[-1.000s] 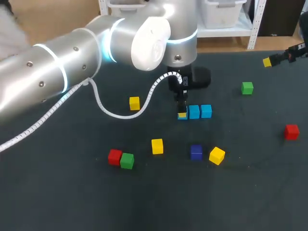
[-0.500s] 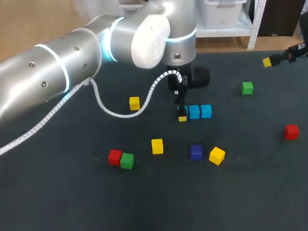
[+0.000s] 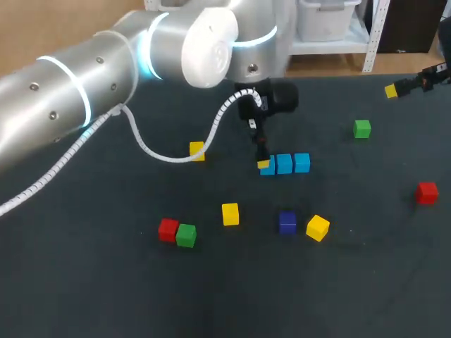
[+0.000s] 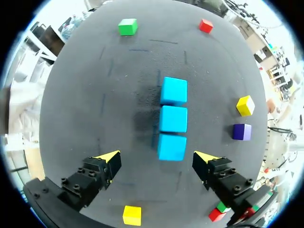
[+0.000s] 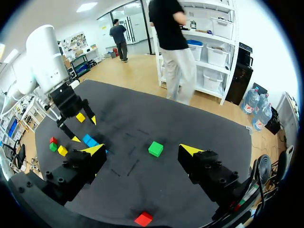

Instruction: Place the blue cubes, place green cubes on the blue cubes, place the yellow cubes on the green cubes, then place the red cubes on the yellow cubes, and place purple cube on the red cubes.

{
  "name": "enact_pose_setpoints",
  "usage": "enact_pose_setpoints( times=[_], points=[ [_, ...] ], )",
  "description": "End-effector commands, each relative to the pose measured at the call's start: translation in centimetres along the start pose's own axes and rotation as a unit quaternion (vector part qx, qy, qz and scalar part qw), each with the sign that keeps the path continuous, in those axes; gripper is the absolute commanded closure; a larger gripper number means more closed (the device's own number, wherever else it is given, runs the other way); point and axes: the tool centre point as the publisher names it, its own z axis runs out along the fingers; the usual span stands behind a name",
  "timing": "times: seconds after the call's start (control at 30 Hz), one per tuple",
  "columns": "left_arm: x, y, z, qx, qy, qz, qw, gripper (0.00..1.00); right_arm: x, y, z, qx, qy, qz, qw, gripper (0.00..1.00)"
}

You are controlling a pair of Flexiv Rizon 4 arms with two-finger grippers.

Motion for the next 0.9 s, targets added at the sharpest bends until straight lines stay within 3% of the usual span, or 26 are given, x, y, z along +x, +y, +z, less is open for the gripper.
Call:
enact_pose_setpoints(
  times=[0.03, 0.23, 0.33, 0.4, 0.5, 0.63, 0.73, 0.8, 0.9],
  points=[
    [1.5, -0.8, -0.8, -0.014, -0.009, -0.007, 1.0, 0.0, 0.0, -0.1, 0.1, -0.003, 0.0, 0.0, 1.0, 0.0],
    [2.8, -1.1, -2.1, -0.04, 0.001, -0.025, 0.999, 0.0, 0.0, -0.1, 0.1, -0.003, 0.0, 0.0, 1.0, 0.0],
    [3.4, -1.1, -3.0, -0.065, 0.007, -0.058, 0.996, 0.0, 0.0, -0.1, 0.1, -0.003, 0.0, 0.0, 1.0, 0.0],
    [4.0, -1.5, -4.1, -0.064, 0.002, -0.093, 0.994, 0.0, 0.0, -0.1, 0.1, -0.003, 0.0, 0.0, 1.0, 0.0],
    [5.4, -2.6, -5.5, -0.071, -0.01, -0.098, 0.993, 0.0, 0.0, -0.1, 0.1, -0.003, 0.0, 0.0, 1.0, 0.0],
    [8.4, -5.1, -6.7, -0.082, -0.005, -0.075, 0.994, 0.0, 0.0, -0.1, 0.1, -0.003, 0.0, 0.0, 1.0, 0.0],
    [10.7, -7.1, -7.0, -0.122, 0.03, -0.036, 0.991, 0.0, 0.0, -0.1, 0.1, -0.003, 0.0, 0.0, 1.0, 0.0],
    [11.9, -8.3, -7.4, -0.102, 0.023, -0.025, 0.994, 0.0, 0.0, -0.1, 0.1, -0.003, 0.0, 0.0, 1.0, 0.0],
    [13.1, -10.0, -7.6, -0.104, 0.023, 0.001, 0.994, 0.0, 0.0, -0.1, 0.1, -0.003, 0.0, 0.0, 1.0, 0.0]
  ],
)
